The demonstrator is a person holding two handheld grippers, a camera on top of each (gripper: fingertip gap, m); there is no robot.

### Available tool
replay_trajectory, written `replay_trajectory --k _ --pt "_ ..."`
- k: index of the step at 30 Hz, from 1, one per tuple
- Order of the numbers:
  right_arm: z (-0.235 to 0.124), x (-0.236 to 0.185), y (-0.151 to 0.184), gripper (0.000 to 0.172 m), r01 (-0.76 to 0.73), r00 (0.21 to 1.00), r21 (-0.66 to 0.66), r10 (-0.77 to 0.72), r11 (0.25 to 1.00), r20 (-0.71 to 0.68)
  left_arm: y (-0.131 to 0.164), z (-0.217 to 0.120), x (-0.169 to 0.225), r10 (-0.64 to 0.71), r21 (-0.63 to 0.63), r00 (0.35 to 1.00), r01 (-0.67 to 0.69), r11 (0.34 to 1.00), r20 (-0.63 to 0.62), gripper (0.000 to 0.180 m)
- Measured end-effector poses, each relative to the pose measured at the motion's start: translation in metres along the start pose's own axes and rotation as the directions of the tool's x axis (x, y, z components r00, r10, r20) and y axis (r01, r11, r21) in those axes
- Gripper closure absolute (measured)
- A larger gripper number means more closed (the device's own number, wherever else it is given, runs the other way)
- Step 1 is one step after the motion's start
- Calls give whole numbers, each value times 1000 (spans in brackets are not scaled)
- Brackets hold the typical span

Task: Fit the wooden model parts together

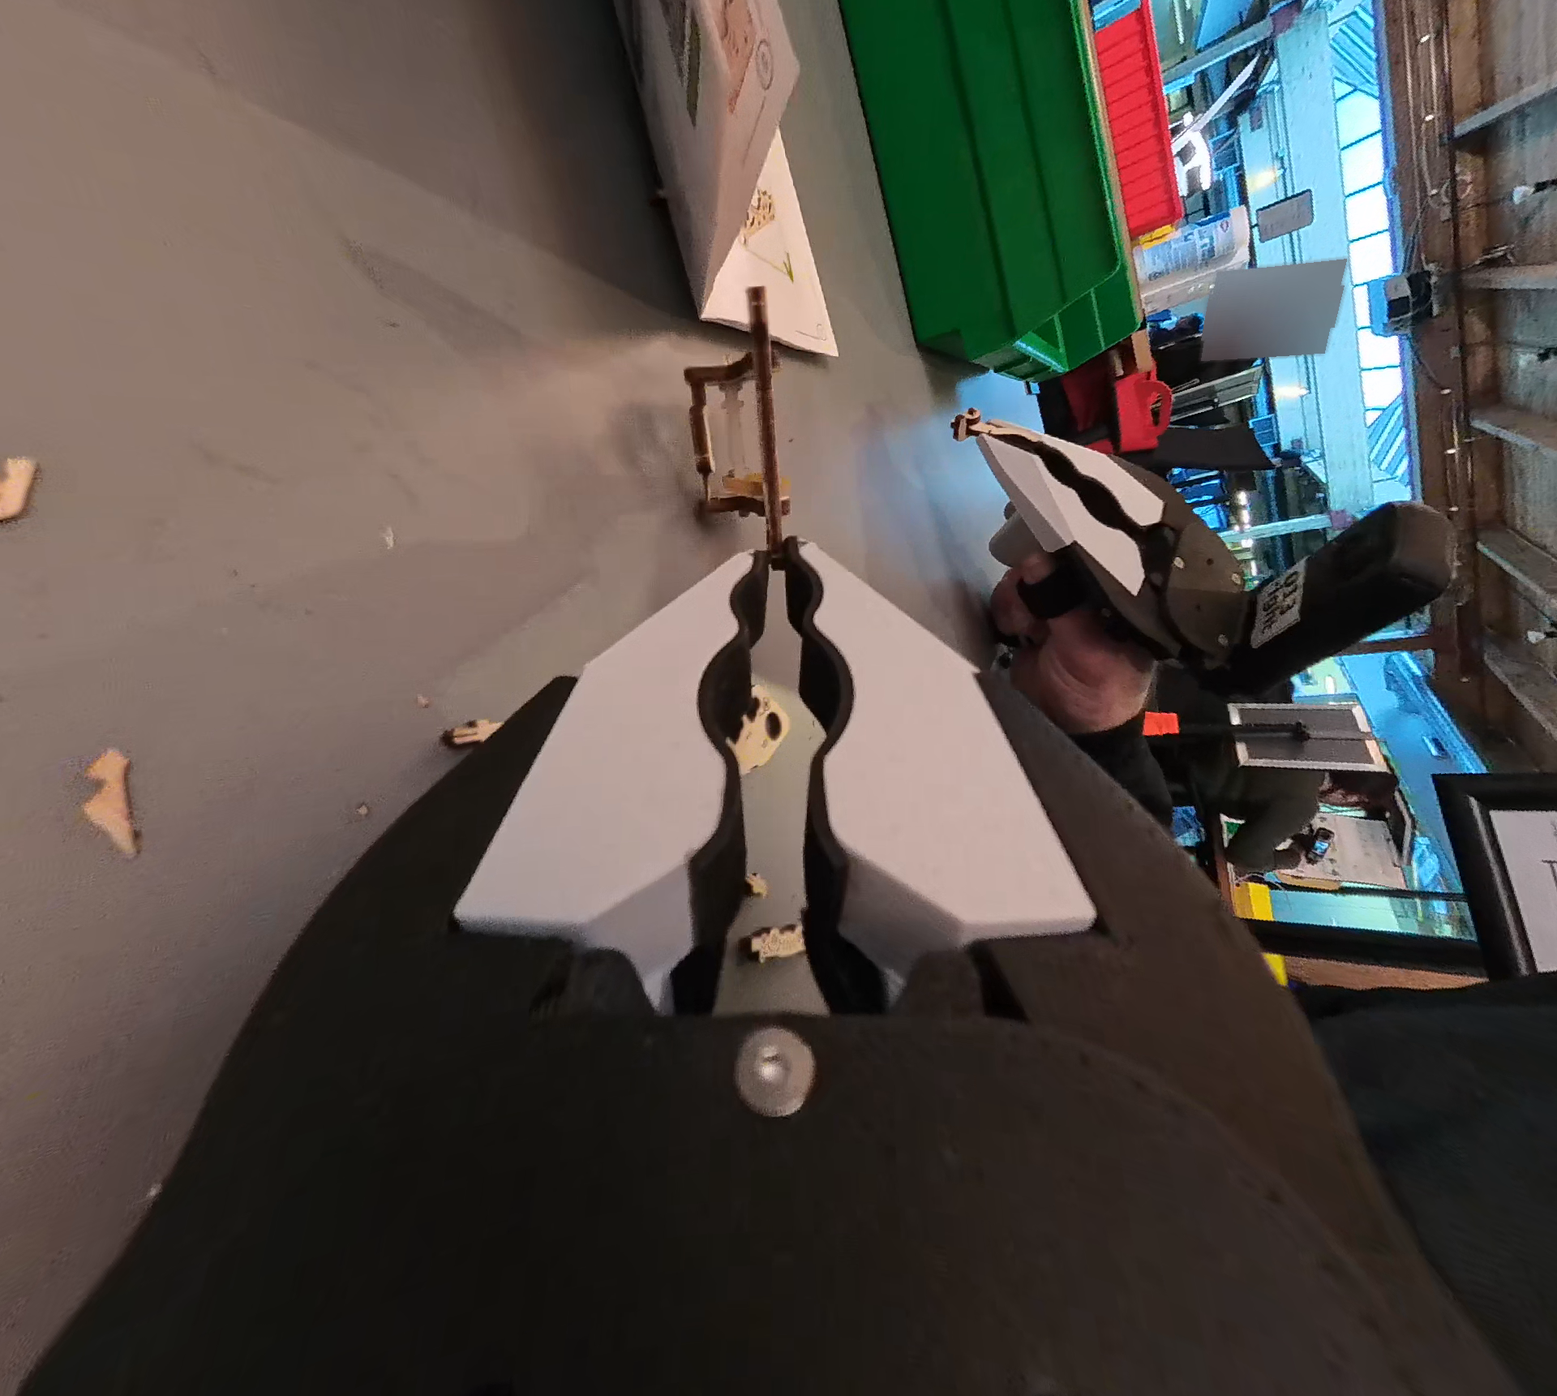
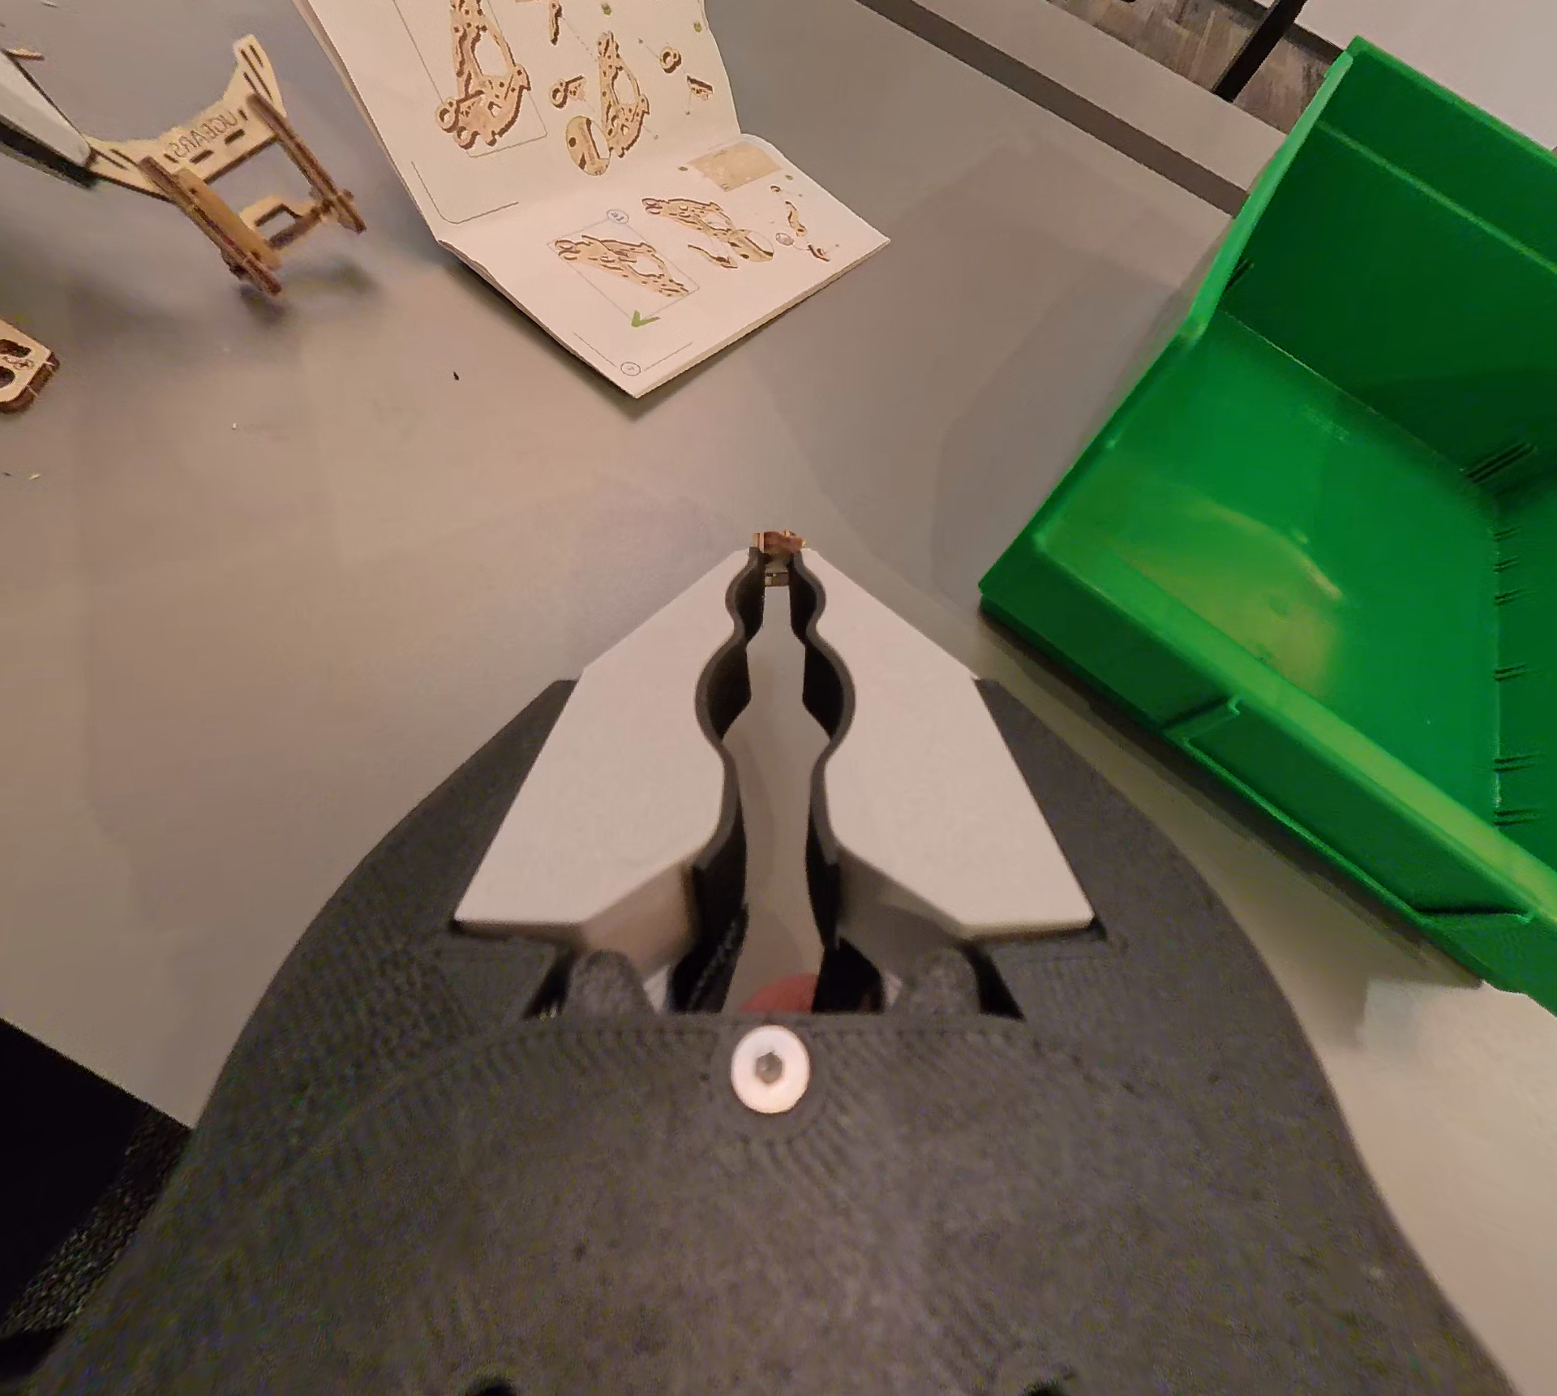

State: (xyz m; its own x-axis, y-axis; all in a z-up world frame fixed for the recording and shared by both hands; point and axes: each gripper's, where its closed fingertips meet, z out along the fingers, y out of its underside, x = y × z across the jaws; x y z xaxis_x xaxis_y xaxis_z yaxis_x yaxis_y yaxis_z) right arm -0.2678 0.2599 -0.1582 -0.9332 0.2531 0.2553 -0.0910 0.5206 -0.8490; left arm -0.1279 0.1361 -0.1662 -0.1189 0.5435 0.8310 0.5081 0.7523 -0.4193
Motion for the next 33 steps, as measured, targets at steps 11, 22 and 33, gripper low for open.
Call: replay_trajectory --k 11,22,33 --pt "0 0 -1 168 1 1000 4 -1 1000 -1 -3 -16 -1 280 -84 956 -273 958 88 179" --pt "0 -1 0 168 7 1000 4 -7 1000 1 -5 -23 18 952 -270 220 -923 274 213 179" --pt "0 -1 0 168 9 1000 3 -9 1000 -1 -12 -28 19 977 -347 55 -930 126 208 179"
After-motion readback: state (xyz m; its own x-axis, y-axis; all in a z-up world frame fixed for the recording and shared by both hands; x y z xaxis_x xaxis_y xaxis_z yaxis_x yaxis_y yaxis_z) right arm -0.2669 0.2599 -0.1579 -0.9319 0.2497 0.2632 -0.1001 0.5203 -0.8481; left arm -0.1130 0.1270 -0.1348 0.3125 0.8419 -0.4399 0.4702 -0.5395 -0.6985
